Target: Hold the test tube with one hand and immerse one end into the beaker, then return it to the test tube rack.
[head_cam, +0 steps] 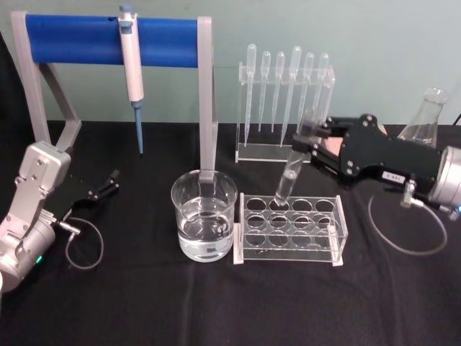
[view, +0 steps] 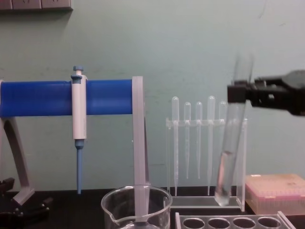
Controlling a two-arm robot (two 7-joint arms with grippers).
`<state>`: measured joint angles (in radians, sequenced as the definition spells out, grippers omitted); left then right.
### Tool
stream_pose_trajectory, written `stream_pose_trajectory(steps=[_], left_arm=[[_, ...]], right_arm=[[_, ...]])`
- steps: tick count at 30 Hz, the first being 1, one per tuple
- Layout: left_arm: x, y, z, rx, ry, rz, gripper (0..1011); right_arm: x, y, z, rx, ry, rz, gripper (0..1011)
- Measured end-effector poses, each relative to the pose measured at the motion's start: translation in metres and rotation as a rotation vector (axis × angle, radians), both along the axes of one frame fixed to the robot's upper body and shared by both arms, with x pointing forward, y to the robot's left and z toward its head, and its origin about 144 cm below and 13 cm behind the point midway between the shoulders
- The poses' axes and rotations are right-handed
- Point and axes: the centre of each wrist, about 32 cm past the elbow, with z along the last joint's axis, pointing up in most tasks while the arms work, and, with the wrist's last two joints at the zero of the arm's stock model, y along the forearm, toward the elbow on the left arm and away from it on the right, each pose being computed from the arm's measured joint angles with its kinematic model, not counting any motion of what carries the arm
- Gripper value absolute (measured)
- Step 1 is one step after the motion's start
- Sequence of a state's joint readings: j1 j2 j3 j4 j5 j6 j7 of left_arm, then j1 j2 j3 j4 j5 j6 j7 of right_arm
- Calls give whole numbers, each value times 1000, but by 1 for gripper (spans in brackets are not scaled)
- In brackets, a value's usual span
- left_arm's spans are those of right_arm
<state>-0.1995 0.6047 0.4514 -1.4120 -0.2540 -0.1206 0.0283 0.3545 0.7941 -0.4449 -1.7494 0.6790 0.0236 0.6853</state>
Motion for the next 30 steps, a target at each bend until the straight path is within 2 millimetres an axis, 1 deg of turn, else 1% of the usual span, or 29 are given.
stream_pose_trajectory(steps=[5,13,30], left_arm=[[0,0,0,0,0,0,1000],[0,0,0,0,0,0,1000],[0,0,0,0,0,0,1000]], right_arm=[[-1,-3,-10,-9,20,-10,242],[0,-2,-22,-17,39,-21,242],[2,4,-35,-31,50,-41,242]])
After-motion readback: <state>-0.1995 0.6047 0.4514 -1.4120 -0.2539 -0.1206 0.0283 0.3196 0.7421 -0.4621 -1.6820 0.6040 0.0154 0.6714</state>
